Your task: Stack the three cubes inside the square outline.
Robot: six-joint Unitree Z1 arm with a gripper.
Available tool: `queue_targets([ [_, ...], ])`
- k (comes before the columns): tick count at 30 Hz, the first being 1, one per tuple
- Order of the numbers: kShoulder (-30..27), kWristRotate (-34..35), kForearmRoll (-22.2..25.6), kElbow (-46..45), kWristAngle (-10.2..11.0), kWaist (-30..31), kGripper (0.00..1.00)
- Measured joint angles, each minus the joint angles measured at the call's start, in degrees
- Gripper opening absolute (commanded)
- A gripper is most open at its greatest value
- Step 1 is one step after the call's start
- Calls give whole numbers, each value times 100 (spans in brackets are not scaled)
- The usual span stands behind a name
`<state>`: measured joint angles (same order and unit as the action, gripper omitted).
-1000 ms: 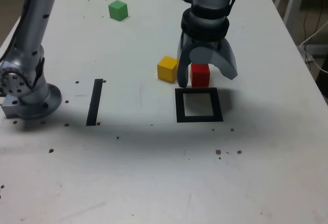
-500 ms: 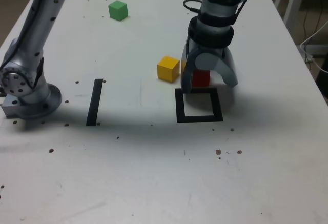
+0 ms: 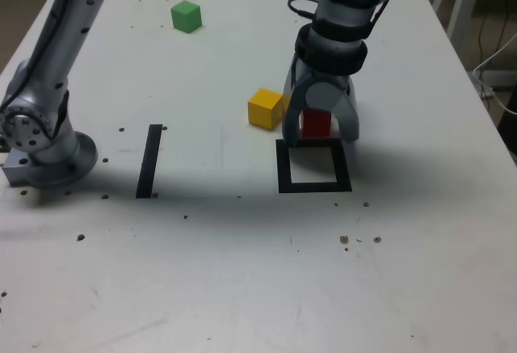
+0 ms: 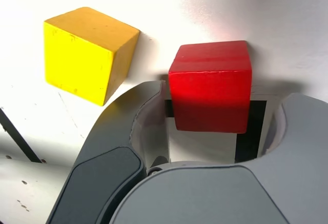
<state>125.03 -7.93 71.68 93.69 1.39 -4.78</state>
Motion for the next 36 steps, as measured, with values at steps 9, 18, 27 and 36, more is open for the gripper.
queue_targets([
  [9,0,-1,48,0,-21,0,28],
  [18,-2,-1,83,-3,-14,2,28],
  [27,-44,157,183,-33,-71,322,28],
  [36,-189,485,208,-81,-232,750,28],
])
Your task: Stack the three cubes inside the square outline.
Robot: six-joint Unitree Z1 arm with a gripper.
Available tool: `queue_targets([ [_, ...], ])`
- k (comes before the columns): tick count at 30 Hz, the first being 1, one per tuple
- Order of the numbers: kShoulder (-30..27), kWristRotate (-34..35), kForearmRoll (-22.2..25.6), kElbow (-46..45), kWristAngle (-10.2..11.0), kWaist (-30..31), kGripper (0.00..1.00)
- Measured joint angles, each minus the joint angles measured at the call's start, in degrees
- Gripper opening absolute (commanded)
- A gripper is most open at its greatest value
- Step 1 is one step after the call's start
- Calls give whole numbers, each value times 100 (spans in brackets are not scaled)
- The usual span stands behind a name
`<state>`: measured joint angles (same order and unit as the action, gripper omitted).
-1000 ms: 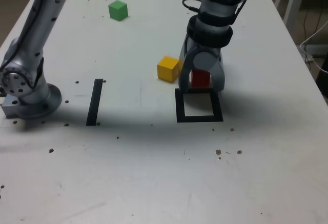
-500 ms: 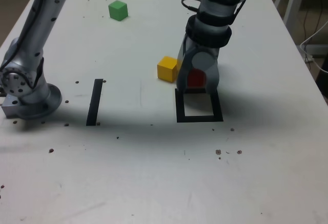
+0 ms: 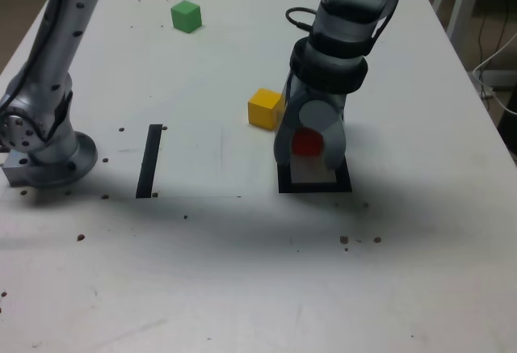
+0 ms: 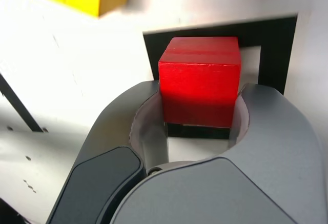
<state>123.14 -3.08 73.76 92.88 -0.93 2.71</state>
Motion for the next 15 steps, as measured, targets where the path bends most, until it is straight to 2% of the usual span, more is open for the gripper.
queue_targets([
  [15,-28,370,-70,-11,-257,427,28],
])
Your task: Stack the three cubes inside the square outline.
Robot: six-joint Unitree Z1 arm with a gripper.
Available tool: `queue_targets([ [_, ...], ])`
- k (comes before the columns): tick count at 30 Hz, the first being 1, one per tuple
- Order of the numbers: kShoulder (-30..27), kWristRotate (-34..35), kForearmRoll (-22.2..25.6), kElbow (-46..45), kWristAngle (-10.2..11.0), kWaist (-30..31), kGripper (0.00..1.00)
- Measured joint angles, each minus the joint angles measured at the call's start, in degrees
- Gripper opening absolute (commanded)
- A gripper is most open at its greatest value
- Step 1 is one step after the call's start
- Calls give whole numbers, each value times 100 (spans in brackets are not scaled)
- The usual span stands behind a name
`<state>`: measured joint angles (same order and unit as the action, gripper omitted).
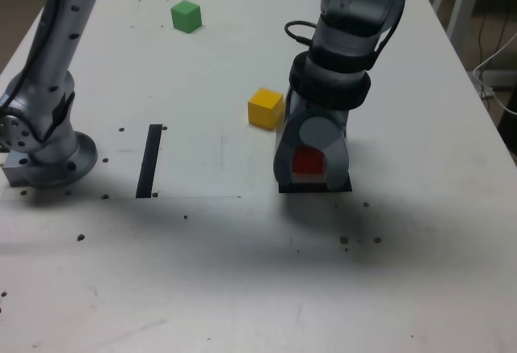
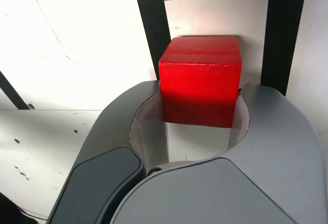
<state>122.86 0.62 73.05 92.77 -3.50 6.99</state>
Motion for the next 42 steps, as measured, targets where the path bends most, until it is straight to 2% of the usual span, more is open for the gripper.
queue_targets([
  [21,73,24,-259,-94,-9,17,30],
  [23,73,25,-279,-101,2,17,38],
  [25,74,25,-292,-110,13,15,56],
  [27,76,17,-302,-116,20,2,78],
  [29,81,-13,-312,-131,25,-22,92],
  [31,99,-35,-326,-152,28,-47,96],
  [42,108,-46,-328,-226,54,-127,98],
])
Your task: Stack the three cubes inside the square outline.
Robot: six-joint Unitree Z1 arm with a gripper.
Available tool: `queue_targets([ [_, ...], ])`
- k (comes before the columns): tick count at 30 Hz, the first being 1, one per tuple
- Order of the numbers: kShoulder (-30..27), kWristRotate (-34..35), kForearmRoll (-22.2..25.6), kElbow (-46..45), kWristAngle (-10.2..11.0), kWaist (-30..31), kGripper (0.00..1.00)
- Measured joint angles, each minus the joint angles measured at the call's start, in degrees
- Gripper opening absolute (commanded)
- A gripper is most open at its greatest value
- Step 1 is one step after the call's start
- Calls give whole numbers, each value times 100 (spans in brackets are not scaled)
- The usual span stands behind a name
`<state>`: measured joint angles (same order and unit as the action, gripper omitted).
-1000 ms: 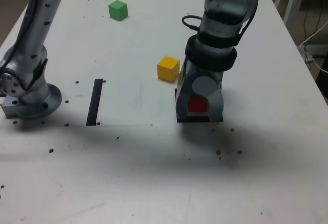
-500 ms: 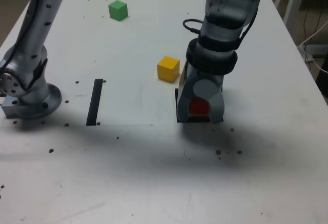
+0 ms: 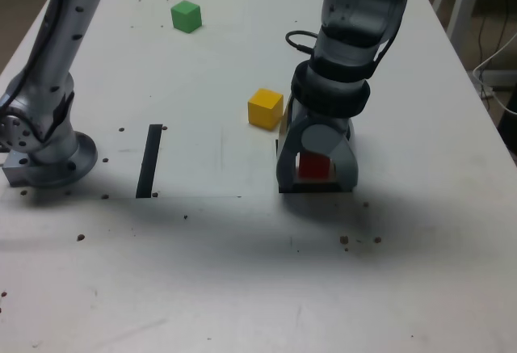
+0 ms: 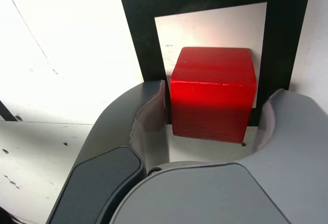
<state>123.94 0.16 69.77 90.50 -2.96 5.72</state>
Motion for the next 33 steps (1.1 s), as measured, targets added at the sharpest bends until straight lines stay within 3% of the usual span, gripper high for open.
queue_targets([
  [18,-853,114,213,-410,561,-285,100],
  [22,-1107,104,244,-696,801,-406,100],
  [33,-1583,-761,-234,-1704,1251,-999,99],
])
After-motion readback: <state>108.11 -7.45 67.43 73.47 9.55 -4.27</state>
